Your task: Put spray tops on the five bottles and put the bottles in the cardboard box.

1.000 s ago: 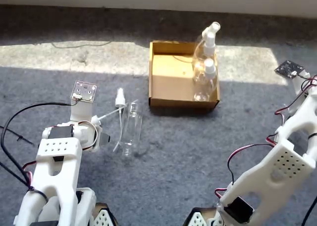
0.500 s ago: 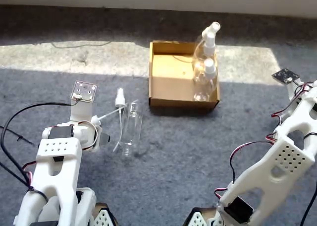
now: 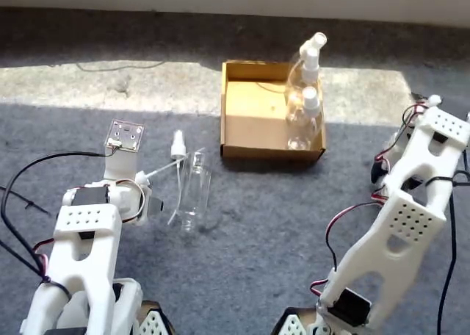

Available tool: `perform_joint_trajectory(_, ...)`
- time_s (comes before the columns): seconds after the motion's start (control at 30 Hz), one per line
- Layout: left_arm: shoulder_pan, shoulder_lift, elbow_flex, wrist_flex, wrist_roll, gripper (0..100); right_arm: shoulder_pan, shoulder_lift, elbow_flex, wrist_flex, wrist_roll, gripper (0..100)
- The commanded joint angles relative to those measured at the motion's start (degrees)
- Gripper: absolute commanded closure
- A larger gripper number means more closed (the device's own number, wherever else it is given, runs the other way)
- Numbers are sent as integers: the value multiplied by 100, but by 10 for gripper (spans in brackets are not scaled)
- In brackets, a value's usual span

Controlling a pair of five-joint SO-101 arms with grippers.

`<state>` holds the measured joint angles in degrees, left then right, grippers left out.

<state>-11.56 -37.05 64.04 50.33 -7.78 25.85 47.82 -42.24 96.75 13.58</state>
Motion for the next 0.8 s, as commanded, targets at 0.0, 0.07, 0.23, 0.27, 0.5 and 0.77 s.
perform_joint_trajectory(0.0,84,-136,-13,-88,35,744,-57,-198,-268,-286,-659,995)
perform_joint_trajectory(0.07,84,-136,-13,-88,35,744,-4,-207,-268,-347,-475,995)
perform_joint_trajectory(0.23,92,-136,-13,-88,35,744,391,-251,-321,-409,-97,995)
perform_joint_trajectory(0.27,92,-136,-13,-88,35,744,488,-251,-321,-409,-53,995)
perform_joint_trajectory(0.5,92,-136,-4,-88,35,744,892,-259,-321,-620,273,995)
perform_joint_trajectory(0.77,101,-110,-4,-97,35,744,620,-716,-488,-207,308,995)
